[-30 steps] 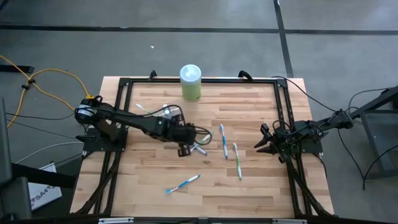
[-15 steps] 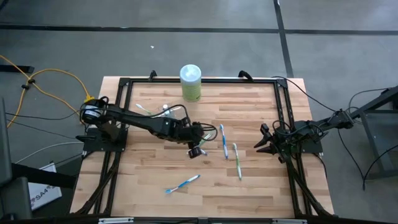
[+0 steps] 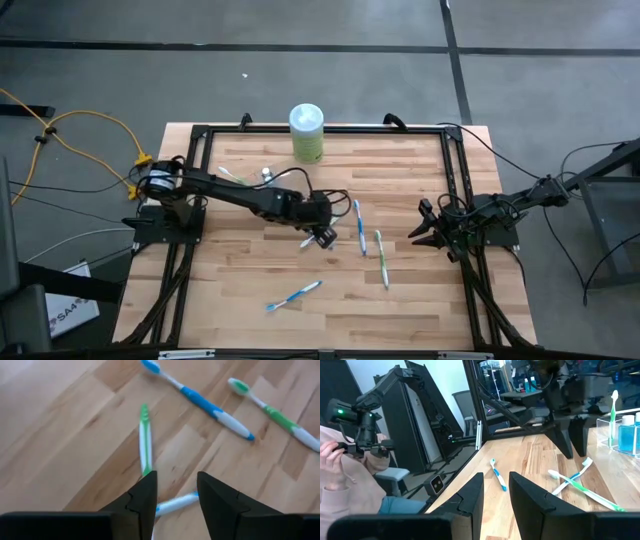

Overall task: Pick & Place toothbrushing station
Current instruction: Put the green toothbrush into the transparent organizer

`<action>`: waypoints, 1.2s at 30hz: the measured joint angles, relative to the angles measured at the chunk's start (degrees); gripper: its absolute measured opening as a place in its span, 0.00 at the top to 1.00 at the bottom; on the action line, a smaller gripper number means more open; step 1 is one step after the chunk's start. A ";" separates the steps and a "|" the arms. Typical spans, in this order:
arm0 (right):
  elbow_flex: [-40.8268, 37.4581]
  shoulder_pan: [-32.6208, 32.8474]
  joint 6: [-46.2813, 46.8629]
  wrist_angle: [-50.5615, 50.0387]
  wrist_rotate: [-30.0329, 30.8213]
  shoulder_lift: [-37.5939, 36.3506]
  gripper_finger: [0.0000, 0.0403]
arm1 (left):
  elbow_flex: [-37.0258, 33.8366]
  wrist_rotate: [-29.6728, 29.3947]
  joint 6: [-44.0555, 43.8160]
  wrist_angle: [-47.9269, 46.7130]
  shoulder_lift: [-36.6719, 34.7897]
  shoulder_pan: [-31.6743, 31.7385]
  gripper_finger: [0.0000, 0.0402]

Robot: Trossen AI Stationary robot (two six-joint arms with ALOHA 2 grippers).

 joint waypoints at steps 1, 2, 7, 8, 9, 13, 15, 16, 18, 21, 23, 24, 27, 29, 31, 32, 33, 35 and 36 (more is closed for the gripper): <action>0.01 0.00 -0.02 0.00 -0.01 0.00 0.79 | -0.03 0.14 -0.01 -0.35 0.35 0.16 0.67; -0.01 0.00 0.00 0.00 -0.01 0.08 0.79 | -0.08 0.33 -0.04 -0.83 0.86 0.28 0.67; 0.00 0.00 0.00 -0.07 -0.04 0.57 0.79 | 1.51 2.19 1.42 -0.55 3.49 1.23 0.67; -0.01 0.00 0.00 -0.04 -0.10 0.59 0.79 | 1.91 2.99 1.61 -0.16 4.06 1.47 0.67; 0.01 0.00 -0.02 0.00 -0.03 0.63 0.79 | 1.97 3.28 1.78 -0.30 4.42 1.70 0.67; 0.01 0.00 -0.01 -0.03 0.01 0.96 0.79 | 2.75 4.00 3.13 -2.20 5.65 2.21 0.67; 0.00 0.00 0.00 -0.01 0.01 1.11 0.79 | 2.79 3.97 3.13 -3.32 5.79 2.42 0.67; 0.01 0.00 0.00 -0.01 0.01 1.13 0.79 | 2.90 3.97 3.15 -3.40 6.02 2.46 0.67; 0.01 0.00 0.00 0.00 0.01 1.09 0.79 | 2.85 3.94 3.14 -5.03 6.13 2.46 0.67; 0.01 0.00 0.00 0.01 0.01 1.11 0.79 | 2.91 3.25 3.15 -5.70 6.39 2.46 0.67; 0.01 0.00 0.00 0.01 0.01 1.14 0.79 | 2.84 3.11 3.17 -6.39 6.60 2.46 0.67; 0.01 0.00 0.00 0.00 0.01 1.14 0.79 | 2.84 3.07 3.17 -6.32 6.64 2.46 0.67; 0.01 0.00 0.00 0.00 0.01 1.14 0.79 | 2.84 2.90 3.17 -6.26 6.62 2.46 0.67; 0.01 0.00 0.00 0.01 0.01 1.14 0.79 | 2.84 2.91 3.17 -6.48 6.85 2.46 0.67; 0.01 0.00 0.00 0.00 0.01 1.14 0.79 | 2.86 2.92 3.19 -6.68 7.23 2.43 0.67; 0.01 0.00 0.00 0.00 0.01 1.14 0.79 | 2.84 2.92 3.30 -7.17 7.57 2.46 0.67; 0.00 0.00 0.00 0.00 0.01 1.14 0.79 | 2.84 2.92 3.66 -6.81 7.98 2.45 0.67; -0.01 0.00 0.00 0.00 0.01 1.14 0.79 | 2.83 2.99 4.29 -6.25 8.23 2.43 0.67; 0.01 0.00 0.00 0.00 0.01 1.14 0.79 | 2.82 3.00 4.57 -6.29 8.22 2.43 0.67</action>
